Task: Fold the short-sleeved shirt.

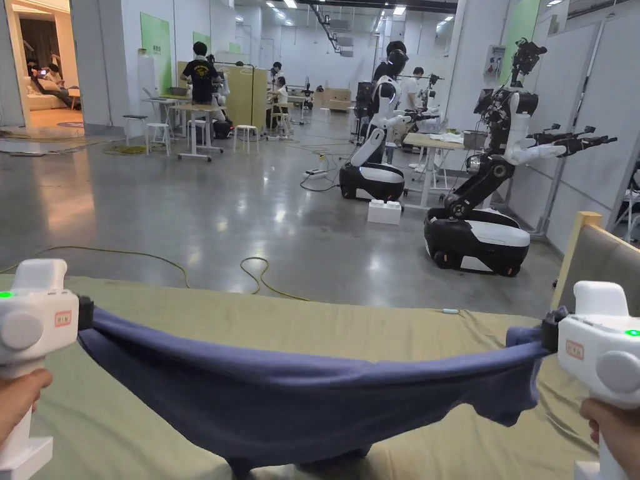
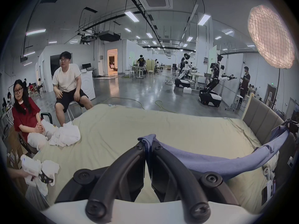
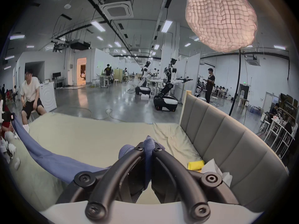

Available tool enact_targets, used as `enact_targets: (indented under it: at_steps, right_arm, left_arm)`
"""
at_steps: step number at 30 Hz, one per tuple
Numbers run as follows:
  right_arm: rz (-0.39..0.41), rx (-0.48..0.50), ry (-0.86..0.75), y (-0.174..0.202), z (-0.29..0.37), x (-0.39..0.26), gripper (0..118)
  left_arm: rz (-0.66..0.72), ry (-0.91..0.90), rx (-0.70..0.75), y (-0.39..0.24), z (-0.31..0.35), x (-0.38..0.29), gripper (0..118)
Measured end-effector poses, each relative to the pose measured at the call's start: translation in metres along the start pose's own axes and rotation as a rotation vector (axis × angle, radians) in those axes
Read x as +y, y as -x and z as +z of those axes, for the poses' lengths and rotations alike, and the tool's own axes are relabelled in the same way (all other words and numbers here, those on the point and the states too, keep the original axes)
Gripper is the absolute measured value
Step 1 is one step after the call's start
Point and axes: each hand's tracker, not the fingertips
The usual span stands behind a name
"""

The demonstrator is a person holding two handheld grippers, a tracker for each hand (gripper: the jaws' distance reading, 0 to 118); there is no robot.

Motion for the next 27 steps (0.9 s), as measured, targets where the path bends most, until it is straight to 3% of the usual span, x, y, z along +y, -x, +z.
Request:
enact_targets:
  at_steps: [14,19,27]
  right_arm:
    - [0.074,-0.017,0.221,0.005,0.072,-0.167,4]
    - [0.141,-0.047,0.331,0.019,0.109,-0.222,4]
    - [0.094,-0.037,0.439,0.026,0.118,-0.288,7]
  left_arm:
    - [0.01,0.198,0.007,0.031,0.069,-0.182,7]
    - [0.016,0.302,0.013,0.041,0.092,-0.237,7]
    - [-0.026,0.415,0.059,0.04,0.087,-0.289,10]
